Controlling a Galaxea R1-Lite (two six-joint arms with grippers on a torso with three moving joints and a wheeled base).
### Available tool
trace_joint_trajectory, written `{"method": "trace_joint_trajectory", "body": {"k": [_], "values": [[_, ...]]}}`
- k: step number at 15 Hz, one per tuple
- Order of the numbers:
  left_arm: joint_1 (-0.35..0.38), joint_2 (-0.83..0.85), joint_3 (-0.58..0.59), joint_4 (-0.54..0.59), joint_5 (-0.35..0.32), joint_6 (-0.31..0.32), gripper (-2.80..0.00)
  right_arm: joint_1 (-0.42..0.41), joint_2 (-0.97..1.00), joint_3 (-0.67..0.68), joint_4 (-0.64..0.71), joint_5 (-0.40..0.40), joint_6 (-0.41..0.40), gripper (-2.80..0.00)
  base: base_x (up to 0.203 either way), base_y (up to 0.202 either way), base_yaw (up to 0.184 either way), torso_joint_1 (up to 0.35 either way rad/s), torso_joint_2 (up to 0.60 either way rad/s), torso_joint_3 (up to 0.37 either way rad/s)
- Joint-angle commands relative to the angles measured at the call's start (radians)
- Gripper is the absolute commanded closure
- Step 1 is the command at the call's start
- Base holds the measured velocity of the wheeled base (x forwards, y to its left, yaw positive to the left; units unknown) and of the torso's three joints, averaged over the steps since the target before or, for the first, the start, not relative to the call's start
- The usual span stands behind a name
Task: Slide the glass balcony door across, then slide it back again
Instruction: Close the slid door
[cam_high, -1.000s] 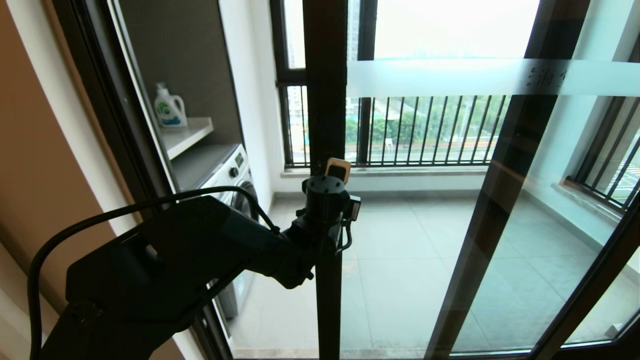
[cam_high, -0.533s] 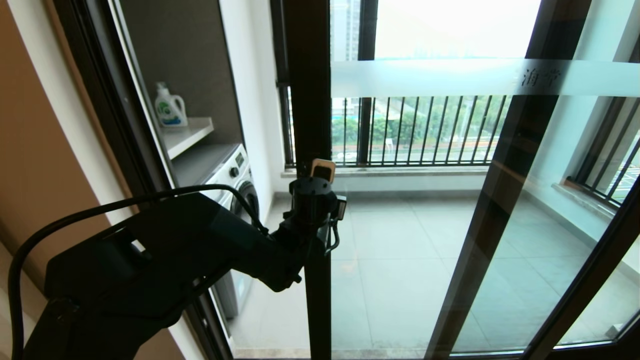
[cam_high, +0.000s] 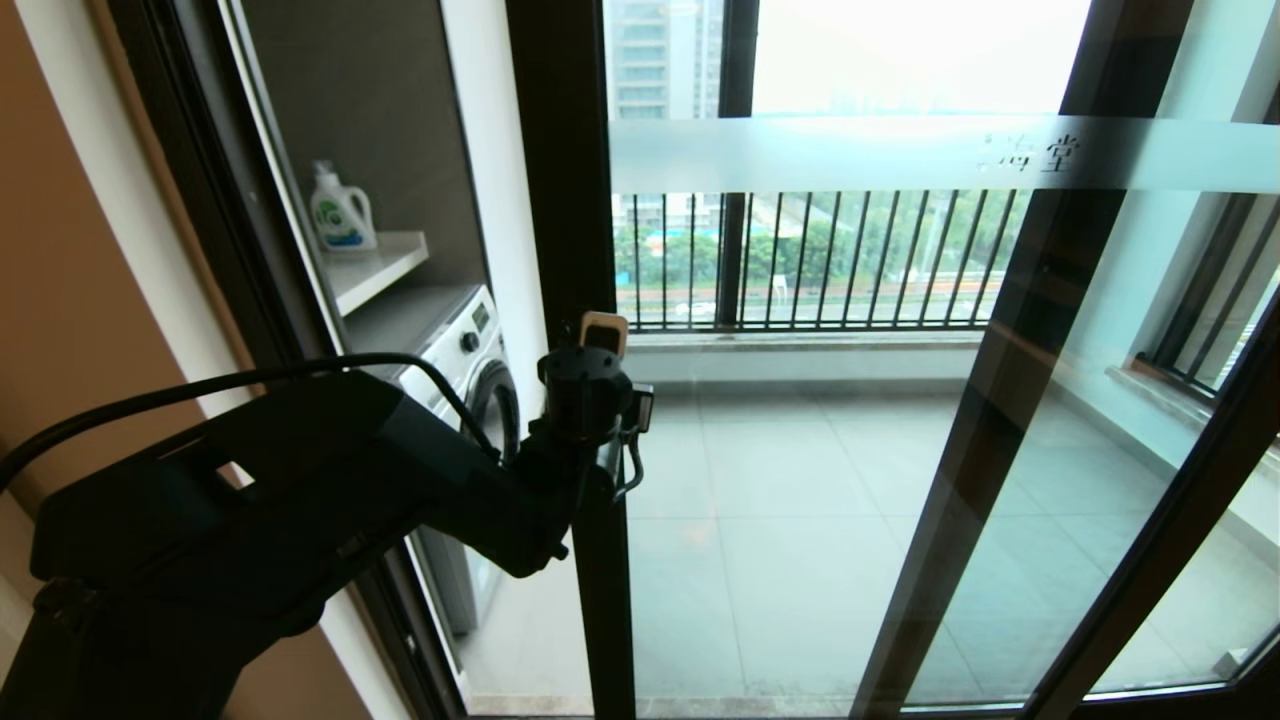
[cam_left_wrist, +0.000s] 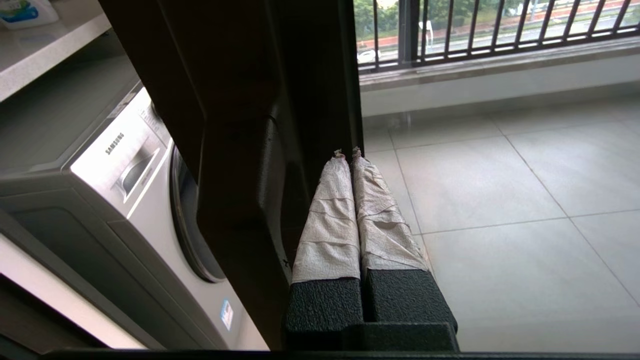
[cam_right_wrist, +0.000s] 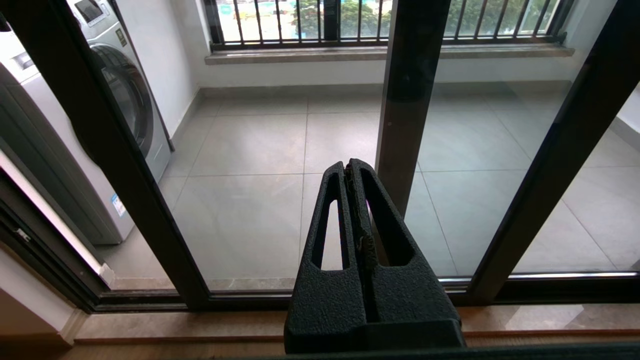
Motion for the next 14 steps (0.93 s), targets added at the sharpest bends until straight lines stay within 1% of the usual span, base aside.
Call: {"method": "trace_joint_trajectory", "body": {"k": [1,4,7,14], "values": [[0.013,-0.063,0.056,-0.008,-0.007,-0.008,0.00,0.000,0.000,0.000,0.000,0.000,0.000,0.00,0.000,0.000,0.000,0.000,0.00,0.000],[0.047,-0.112,0.128,-0.008,-0.016,-0.033,0.00,0.000,0.000,0.000,0.000,0.000,0.000,0.00,0.000,0.000,0.000,0.000,0.00,0.000],[0.078,-0.144,0.179,-0.009,-0.042,-0.041,0.00,0.000,0.000,0.000,0.000,0.000,0.000,0.00,0.000,0.000,0.000,0.000,0.00,0.000],[0.177,-0.126,0.185,-0.009,-0.066,-0.043,0.00,0.000,0.000,0.000,0.000,0.000,0.000,0.00,0.000,0.000,0.000,0.000,0.00,0.000]]}}
